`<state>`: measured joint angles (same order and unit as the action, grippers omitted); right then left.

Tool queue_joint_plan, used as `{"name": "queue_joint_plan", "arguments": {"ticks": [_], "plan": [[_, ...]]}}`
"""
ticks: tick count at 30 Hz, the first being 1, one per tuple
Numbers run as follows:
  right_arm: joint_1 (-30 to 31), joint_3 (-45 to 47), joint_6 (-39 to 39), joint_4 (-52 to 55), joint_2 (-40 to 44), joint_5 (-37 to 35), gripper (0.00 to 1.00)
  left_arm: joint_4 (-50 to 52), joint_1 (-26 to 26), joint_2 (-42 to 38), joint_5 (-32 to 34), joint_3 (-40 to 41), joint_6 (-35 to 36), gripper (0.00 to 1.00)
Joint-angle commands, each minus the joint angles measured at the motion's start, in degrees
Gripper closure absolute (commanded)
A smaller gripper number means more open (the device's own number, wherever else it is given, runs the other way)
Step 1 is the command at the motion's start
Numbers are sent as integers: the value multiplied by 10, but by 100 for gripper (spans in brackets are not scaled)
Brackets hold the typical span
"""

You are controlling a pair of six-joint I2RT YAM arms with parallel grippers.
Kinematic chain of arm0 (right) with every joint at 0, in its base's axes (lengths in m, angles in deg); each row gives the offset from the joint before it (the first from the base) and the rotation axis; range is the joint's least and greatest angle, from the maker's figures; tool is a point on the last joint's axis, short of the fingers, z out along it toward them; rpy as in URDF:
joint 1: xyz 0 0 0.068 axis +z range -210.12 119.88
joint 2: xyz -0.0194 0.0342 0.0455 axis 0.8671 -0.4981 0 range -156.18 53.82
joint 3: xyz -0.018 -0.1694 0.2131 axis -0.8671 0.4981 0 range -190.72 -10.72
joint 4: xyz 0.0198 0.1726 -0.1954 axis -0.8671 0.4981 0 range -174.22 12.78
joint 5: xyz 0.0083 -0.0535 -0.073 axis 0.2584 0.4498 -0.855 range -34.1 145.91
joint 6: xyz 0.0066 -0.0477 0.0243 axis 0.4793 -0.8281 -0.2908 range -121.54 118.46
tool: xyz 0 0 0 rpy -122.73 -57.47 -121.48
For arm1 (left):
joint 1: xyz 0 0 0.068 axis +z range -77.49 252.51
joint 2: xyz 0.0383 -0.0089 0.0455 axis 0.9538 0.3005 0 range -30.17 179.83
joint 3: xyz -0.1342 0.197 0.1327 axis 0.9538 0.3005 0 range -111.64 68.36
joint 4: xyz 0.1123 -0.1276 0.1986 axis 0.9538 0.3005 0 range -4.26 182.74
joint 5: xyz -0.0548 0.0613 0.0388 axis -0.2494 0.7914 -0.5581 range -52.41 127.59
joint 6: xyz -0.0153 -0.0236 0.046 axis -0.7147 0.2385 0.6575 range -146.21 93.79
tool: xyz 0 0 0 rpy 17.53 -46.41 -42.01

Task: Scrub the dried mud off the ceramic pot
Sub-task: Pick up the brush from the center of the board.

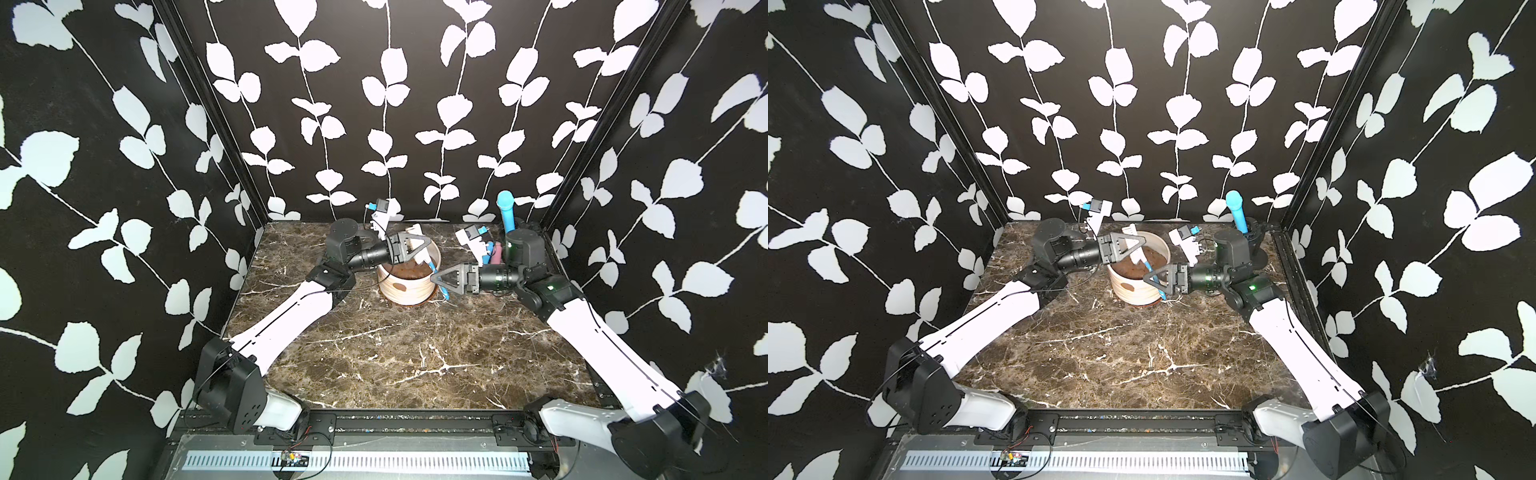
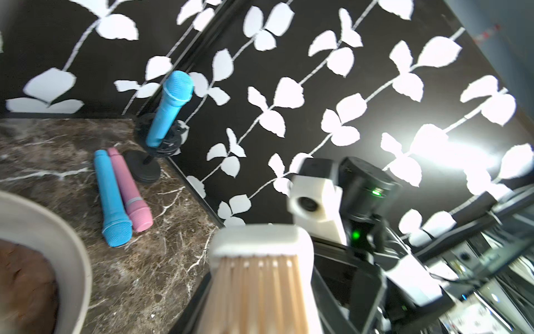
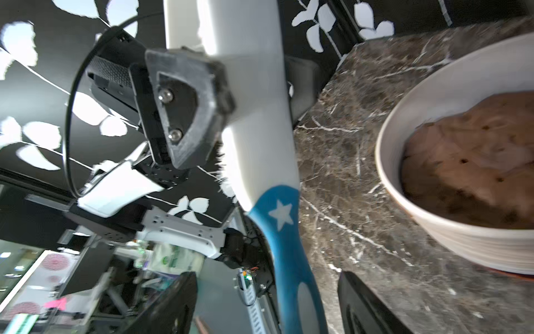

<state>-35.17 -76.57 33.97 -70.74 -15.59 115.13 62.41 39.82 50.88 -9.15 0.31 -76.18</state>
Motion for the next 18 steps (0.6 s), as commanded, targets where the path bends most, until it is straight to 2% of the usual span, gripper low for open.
{"name": "queue_joint_plan", "arguments": {"ticks": [1,3,6,8,11,14,15,16,17,18], "plan": [[-2,10,73,-94,-2,86,23,-60,3,-29,-49,0,7,98],[-1,6,52,-73,1,84,27,-65,3,-27,-51,2,8,98],[4,10,61,-96,7,85,37,-89,3,-19,-67,-2,-7,99],[7,13,69,-113,8,88,46,-125,3,-13,-74,2,-26,99],[8,10,71,-116,7,85,68,-150,3,-4,-78,3,-41,98],[10,10,76,-127,4,78,81,-160,3,0,-76,6,-48,97],[11,9,75,-128,1,76,86,-163,2,1,-76,6,-50,93],[12,8,70,-125,0,74,93,-164,2,1,-76,6,-50,75],[11,5,63,-118,-2,68,99,-160,3,2,-76,4,-50,63],[12,2,52,-108,-3,60,100,-155,3,3,-73,2,-50,54]]}}
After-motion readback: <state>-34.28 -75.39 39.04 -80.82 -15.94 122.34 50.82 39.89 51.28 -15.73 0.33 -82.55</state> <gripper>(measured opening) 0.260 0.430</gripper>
